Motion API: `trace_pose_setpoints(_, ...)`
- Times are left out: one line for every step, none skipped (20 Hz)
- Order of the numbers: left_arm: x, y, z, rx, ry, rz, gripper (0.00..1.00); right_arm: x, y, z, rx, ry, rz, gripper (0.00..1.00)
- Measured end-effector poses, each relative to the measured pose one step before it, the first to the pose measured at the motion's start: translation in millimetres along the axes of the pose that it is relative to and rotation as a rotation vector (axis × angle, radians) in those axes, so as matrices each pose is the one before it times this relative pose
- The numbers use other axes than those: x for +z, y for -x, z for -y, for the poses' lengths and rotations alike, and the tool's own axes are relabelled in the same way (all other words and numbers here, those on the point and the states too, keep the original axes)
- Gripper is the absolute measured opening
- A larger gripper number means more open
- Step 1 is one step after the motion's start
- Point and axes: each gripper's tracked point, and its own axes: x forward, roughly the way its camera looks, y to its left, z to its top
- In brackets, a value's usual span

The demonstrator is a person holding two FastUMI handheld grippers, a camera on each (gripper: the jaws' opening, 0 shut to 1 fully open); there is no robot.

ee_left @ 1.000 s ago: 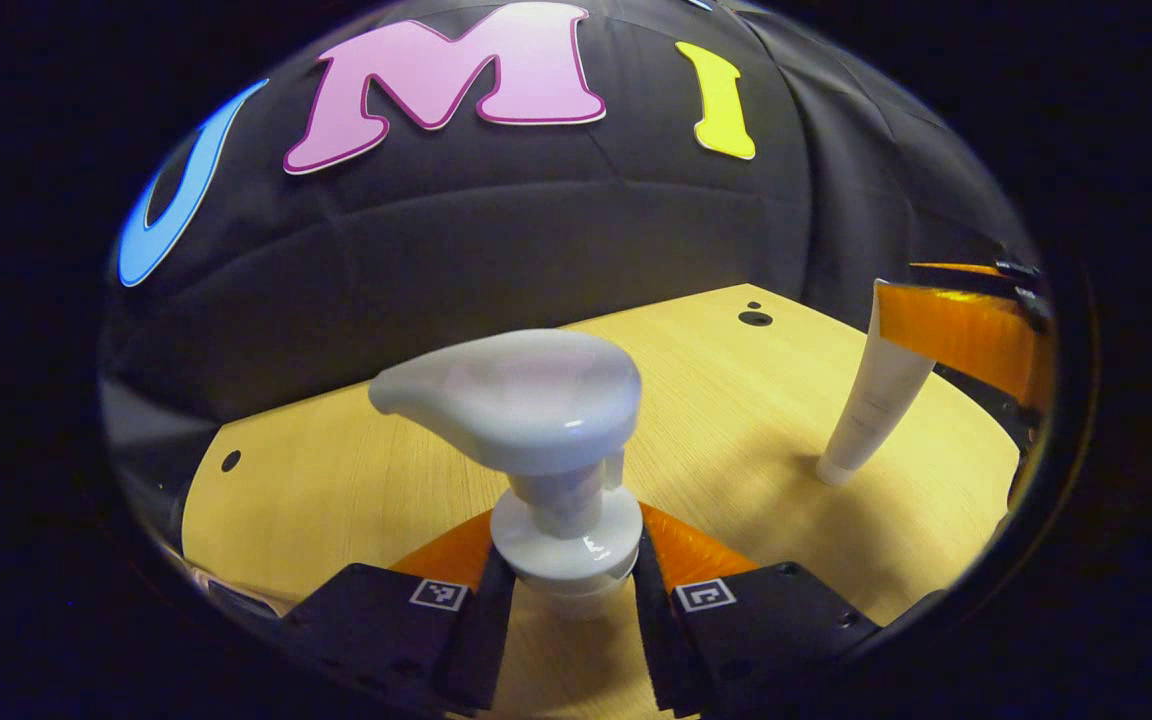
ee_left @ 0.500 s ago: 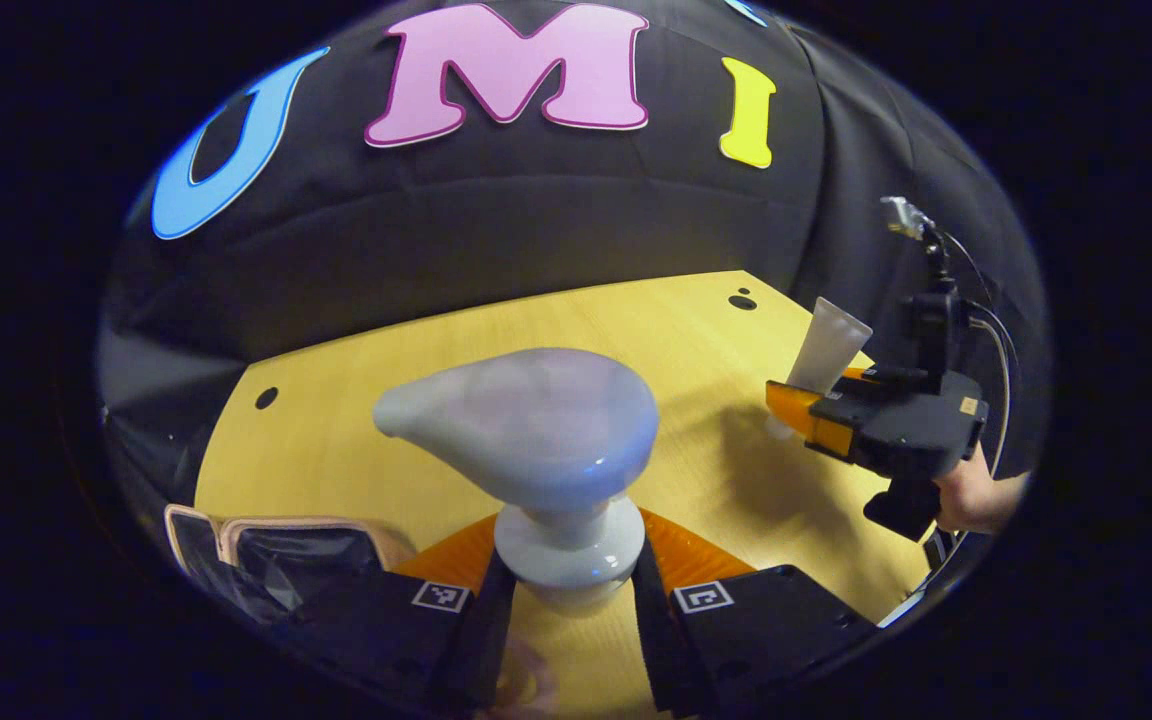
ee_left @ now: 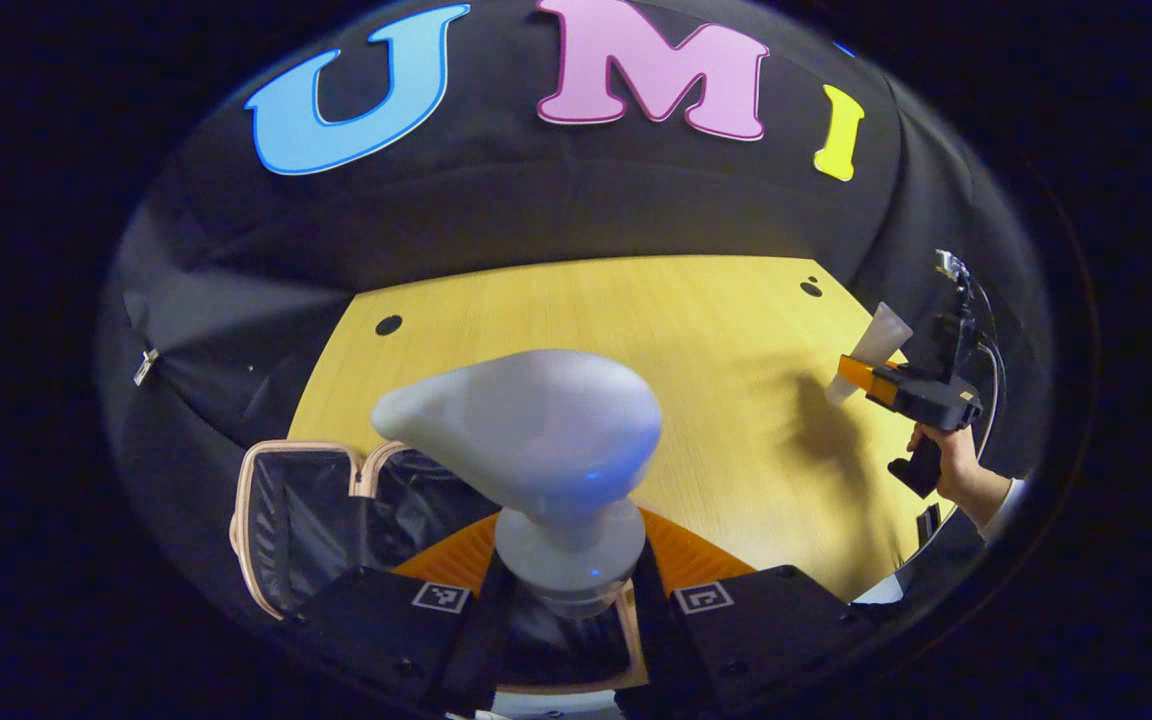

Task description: First open the suitcase, pack the skin care products into it, and then close the suitcase.

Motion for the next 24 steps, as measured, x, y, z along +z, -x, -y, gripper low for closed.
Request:
trace_pose_setpoints(-10.05,2.54,-12.8,0.00744,-0.00239,-0.04311,0.63,3.51,9.06,-7.67,0.01654,-0.00296,0.0074,0.34)
trace_pose_setpoints(-13.31,2.11,-13.53,0.00451,0.00075,-0.06162,0.59,4.27,9.63,-9.85,0.01745,-0.007,0.0033,0.34)
trace_pose_setpoints(-15.91,-0.52,-11.1,-0.0084,-0.00105,-0.08268,0.59,3.61,10.59,-12.28,0.02372,-0.00739,0.00482,0.34)
trace_pose_setpoints(-17.86,-2.9,-11.12,-0.01118,0.00528,-0.08558,0.59,5.43,10.13,-13.88,0.02202,-0.00065,0.00712,0.33)
trace_pose_setpoints(-16.18,-0.36,-7.18,-0.0141,0.00357,-0.07499,0.59,4.52,10.88,-13.48,0.02198,0.00846,0.00846,0.33)
trace_pose_setpoints(-9.44,-5.4,-3.44,-0.01542,-0.00934,-0.05441,0.6,4.25,8.46,-13.06,0.01864,0.00854,0.00495,0.33)
trace_pose_setpoints(-5.94,-7.13,-2.85,-0.0041,-0.00819,-0.04105,0.6,1.85,7.57,-11.58,0.01804,-0.00228,0.00213,0.33)
trace_pose_setpoints(-3.61,-7.65,-2.08,0.0006,-0.00669,-0.04583,0.6,3.28,7.73,-13.19,0.0216,-0.00807,0.00322,0.34)
trace_pose_setpoints(-1.86,-8.68,-1.72,-0.01415,-0.01545,-0.04039,0.61,3.04,7.28,-13.65,0.02124,-0.00848,0.00309,0.34)
trace_pose_setpoints(-6.16,-13.96,-6.38,-0.01641,-0.00372,-0.04244,0.63,-0.57,6.43,-14.92,0.02763,-0.01222,-0.01232,0.34)
trace_pose_setpoints(-4.52,-12.83,-5.66,-0.01505,-0.00301,-0.05562,0.59,-4.89,4.81,-18.12,0.04038,-0.01313,-0.02765,0.33)
trace_pose_setpoints(-2.87,-12.91,-8.14,0.00439,0.0009,-0.05234,0.63,-8.04,4.04,-20.4,0.04431,-0.01221,-0.04124,0.33)
trace_pose_setpoints(-0.53,-10.76,-10.0,0.02195,-0.0055,-0.041,0.56,-7.89,6.03,-20.31,0.03823,-0.01376,-0.03149,0.33)
trace_pose_setpoints(0.42,-10.34,-10.75,0.03104,-0.00159,-0.02123,0.56,-2.74,4.27,-13.87,0.02375,-0.00457,-0.01017,0.34)
trace_pose_setpoints(2.36,-8.15,-6.6,0.01366,-0.00854,-0.01008,0.56,-3.95,2.27,-12.4,0.01522,0.0067,-0.01415,0.34)
trace_pose_setpoints(0.19,-6.46,-2.33,-0.01151,-0.00207,-0.00971,0.56,-4.5,1.7,-9.61,0.00684,0.01094,-0.01585,0.34)
trace_pose_setpoints(0.22,-4.54,0.18,-0.0104,0.01507,-0.00085,0.6,-3.34,1.44,-8.82,0.00683,0.00969,-0.00878,0.34)
trace_pose_setpoints(2.3,-3.7,1.57,-0.0195,0.01053,0.00804,0.65,-2.14,-0.31,-10.09,0.01023,0.00933,-0.0049,0.34)
trace_pose_setpoints(2.01,3.7,2.21,-0.01125,0.00983,0.01369,0.64,-3.04,1.04,-8.78,0.00641,0.00681,-0.00685,0.34)
trace_pose_setpoints(1.2,-2.8,2.21,-0.00747,-0.00321,0.0265,0.68,-3.39,-1.66,-8.91,0.00911,0.00664,-0.01457,0.33)
trace_pose_setpoints(3.47,3.75,2.08,0.00103,-0.01194,0.03593,0.71,-3.41,-1.11,-9.08,0.00855,0.00195,-0.01431,0.33)
trace_pose_setpoints(7.09,6.75,-0.63,0.00949,-0.02376,0.06658,0.77,-2.47,-1.46,-11.68,0.01936,0.00074,-0.01516,0.34)
trace_pose_setpoints(14.92,9.63,-3.23,0.01782,-0.03482,0.11623,0.81,-2.92,-3.73,-12.75,0.01979,0.00226,-0.01181,0.34)
trace_pose_setpoints(19.64,12.76,-0.88,0.01005,-0.04258,0.1412,0.86,-2.84,-4.52,-11.93,0.01905,0.0019,-0.01476,0.34)
